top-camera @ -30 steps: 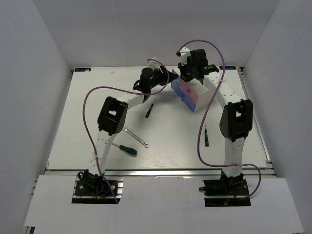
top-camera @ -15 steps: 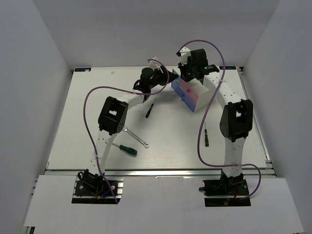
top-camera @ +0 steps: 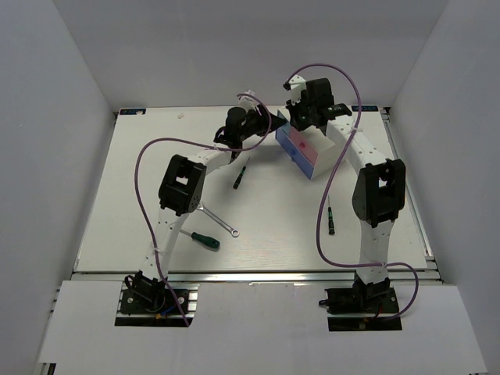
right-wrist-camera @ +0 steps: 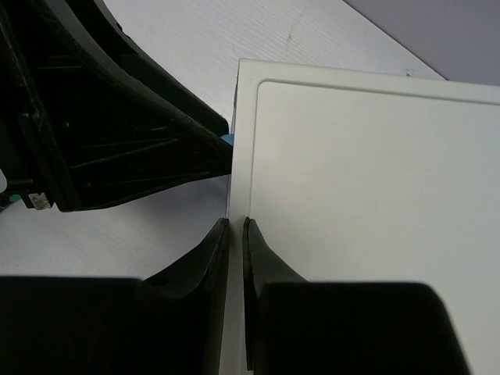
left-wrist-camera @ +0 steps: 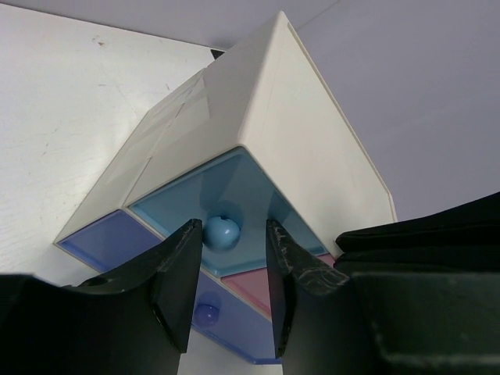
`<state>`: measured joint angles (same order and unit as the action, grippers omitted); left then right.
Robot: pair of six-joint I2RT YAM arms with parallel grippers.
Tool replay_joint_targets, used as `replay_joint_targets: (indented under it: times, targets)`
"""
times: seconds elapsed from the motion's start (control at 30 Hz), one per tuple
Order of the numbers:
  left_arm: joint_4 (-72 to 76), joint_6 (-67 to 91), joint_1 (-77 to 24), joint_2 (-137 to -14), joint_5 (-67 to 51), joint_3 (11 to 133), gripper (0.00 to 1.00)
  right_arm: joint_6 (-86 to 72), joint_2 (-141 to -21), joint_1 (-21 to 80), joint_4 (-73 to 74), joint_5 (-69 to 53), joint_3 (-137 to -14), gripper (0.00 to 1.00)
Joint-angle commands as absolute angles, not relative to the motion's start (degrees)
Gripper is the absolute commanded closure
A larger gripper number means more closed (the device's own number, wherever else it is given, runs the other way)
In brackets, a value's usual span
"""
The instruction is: Sort the tools into containers
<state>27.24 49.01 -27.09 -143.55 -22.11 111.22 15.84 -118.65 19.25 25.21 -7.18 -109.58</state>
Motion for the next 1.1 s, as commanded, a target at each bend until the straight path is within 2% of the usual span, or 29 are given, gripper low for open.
replay_joint_targets:
  times: [0.0,0.13,0.3,0.6,0.87,1.07]
  targets:
    - [28.65,49.66,-27.51,-144.49,-23.38,114.17,0.52,15.91,-120.41,19.34,33.31,-7.21,-106.44,0.98]
    - [29.18,50.27,-27.51,-144.49,-24.26,113.38,0.56,15.91,-120.5,19.34,33.22,-7.21,-106.52,0.98]
    - [29.18,50.01,-27.51,-143.7,-23.91,111.8,0.48,15.91,-120.59,19.34,33.22,-7.21,-106.7,0.98]
    - [29.79,50.62,-27.51,-144.49,-23.91,112.94,0.49,15.91,-120.67,19.34,33.31,-7.29,-106.52,0.98]
    - [30.94,51.59,-27.51,-144.84,-23.55,113.55,0.59,15.91,-120.41,19.34,33.57,-7.56,-106.0,1.0]
    - [31.64,51.5,-27.51,-144.23,-23.38,112.42,0.72,15.91,-120.32,19.34,33.57,-7.56,-105.64,1.0]
